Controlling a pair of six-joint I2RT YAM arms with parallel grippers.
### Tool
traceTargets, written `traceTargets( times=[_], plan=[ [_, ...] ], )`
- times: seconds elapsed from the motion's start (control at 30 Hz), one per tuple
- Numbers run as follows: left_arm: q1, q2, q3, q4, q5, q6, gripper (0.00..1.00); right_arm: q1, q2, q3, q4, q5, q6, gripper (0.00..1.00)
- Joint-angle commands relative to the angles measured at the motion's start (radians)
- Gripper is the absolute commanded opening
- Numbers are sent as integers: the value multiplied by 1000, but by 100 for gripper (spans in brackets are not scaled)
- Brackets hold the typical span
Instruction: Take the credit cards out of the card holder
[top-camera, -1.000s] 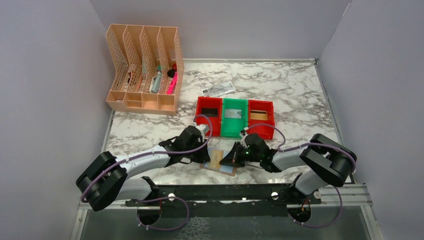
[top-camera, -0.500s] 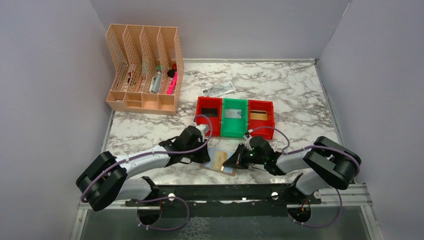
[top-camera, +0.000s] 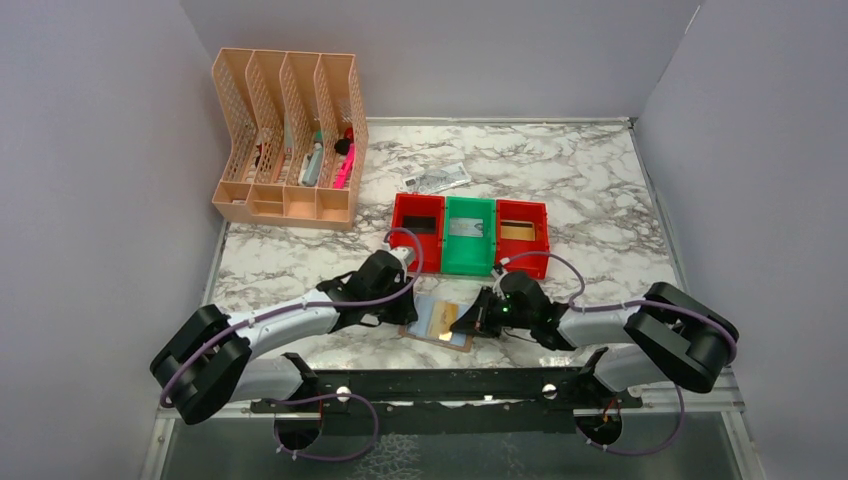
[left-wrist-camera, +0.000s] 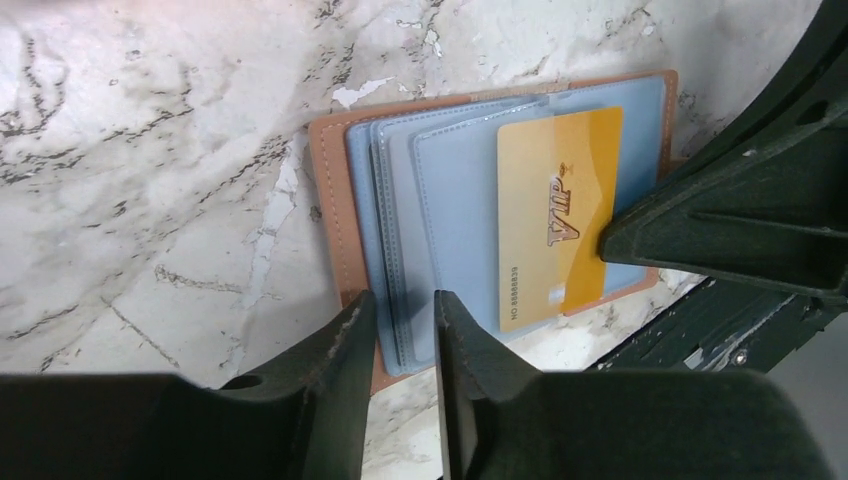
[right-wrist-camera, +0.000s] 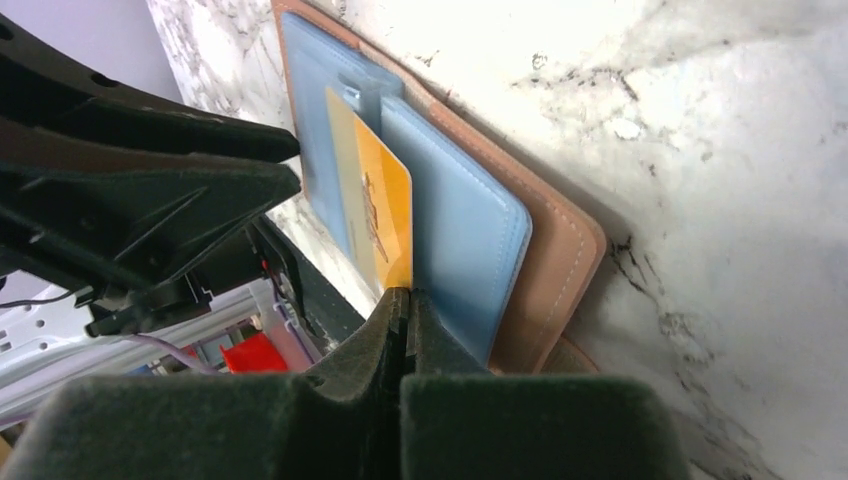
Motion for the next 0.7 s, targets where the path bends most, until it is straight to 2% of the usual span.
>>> traceTargets(
  times=[0.0, 0.13, 0.3, 0.5, 0.67],
  plan=[
    [-3, -53, 36, -41, -42, 1, 36, -7, 74, 40, 27, -24, -19, 1],
    [-4, -95, 66, -38, -49, -12, 44, -7, 132, 71, 42, -40, -27, 1],
    [-5, -102, 86, 35, 32, -11, 44, -8, 153, 84, 39, -47, -37, 1],
    [-11, -1, 72, 80, 127, -9, 40, -8, 127, 67, 31, -15, -28, 1],
    [-26, 83, 64, 91, 116, -22, 33, -12, 145, 66, 55, -48, -22, 1]
  ],
)
